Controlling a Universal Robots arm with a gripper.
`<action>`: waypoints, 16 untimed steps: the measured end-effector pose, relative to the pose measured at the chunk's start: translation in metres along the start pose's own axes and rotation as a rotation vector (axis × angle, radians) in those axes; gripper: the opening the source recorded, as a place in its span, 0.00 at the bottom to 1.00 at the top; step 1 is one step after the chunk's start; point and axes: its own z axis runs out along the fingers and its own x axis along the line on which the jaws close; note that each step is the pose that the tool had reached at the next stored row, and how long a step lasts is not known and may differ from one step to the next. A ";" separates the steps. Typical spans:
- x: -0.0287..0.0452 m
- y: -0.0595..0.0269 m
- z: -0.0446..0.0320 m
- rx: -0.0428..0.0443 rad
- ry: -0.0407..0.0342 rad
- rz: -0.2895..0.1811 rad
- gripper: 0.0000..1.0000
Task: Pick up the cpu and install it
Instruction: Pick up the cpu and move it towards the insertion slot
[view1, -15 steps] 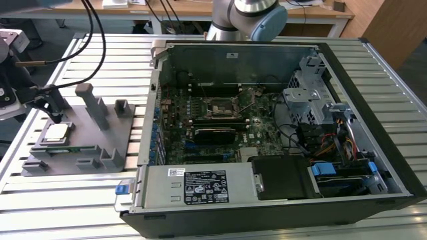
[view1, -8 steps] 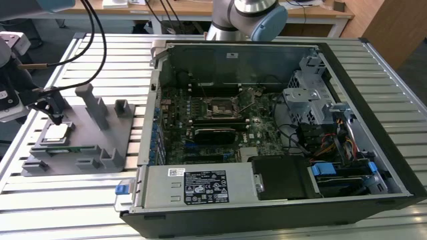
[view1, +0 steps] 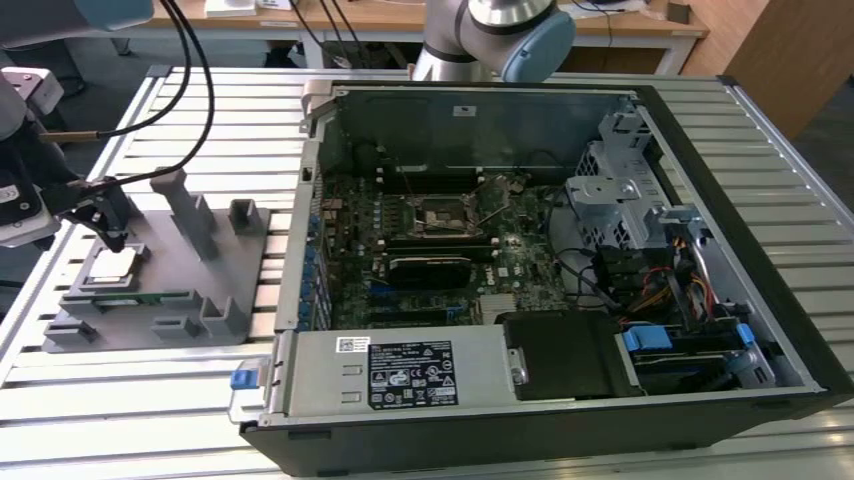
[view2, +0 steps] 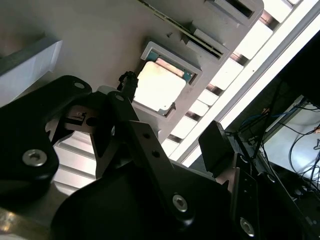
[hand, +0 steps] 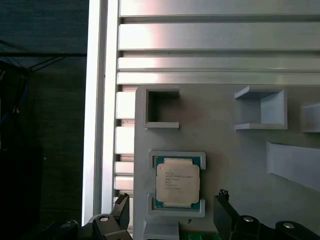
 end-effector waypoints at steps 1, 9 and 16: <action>0.0000 0.0000 0.0004 0.0001 0.0003 0.000 0.76; -0.0002 -0.0001 0.0019 0.0001 0.0004 0.000 0.76; -0.0003 -0.0002 0.0033 0.0001 0.0004 0.000 0.76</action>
